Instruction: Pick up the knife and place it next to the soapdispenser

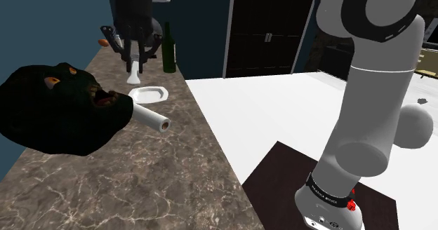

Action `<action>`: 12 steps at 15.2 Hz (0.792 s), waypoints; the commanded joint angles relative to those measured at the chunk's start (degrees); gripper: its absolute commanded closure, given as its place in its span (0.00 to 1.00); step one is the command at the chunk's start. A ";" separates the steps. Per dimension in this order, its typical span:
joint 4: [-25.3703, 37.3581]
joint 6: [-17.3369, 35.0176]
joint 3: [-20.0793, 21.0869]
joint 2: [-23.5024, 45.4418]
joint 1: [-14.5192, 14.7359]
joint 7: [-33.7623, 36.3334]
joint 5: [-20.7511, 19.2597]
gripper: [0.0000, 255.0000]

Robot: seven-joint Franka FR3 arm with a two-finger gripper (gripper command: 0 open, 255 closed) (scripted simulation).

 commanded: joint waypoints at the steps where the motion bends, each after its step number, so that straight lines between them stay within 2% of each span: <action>1: 2.41 -1.81 0.03 0.64 0.16 0.39 -0.29 1.00; 2: 3.30 -2.45 0.05 0.90 0.26 0.58 -0.41 1.00; 7: -10.58 1.05 0.83 -10.88 -0.47 0.69 4.96 1.00; 12: -20.90 2.46 1.27 -21.23 0.49 1.34 9.90 1.00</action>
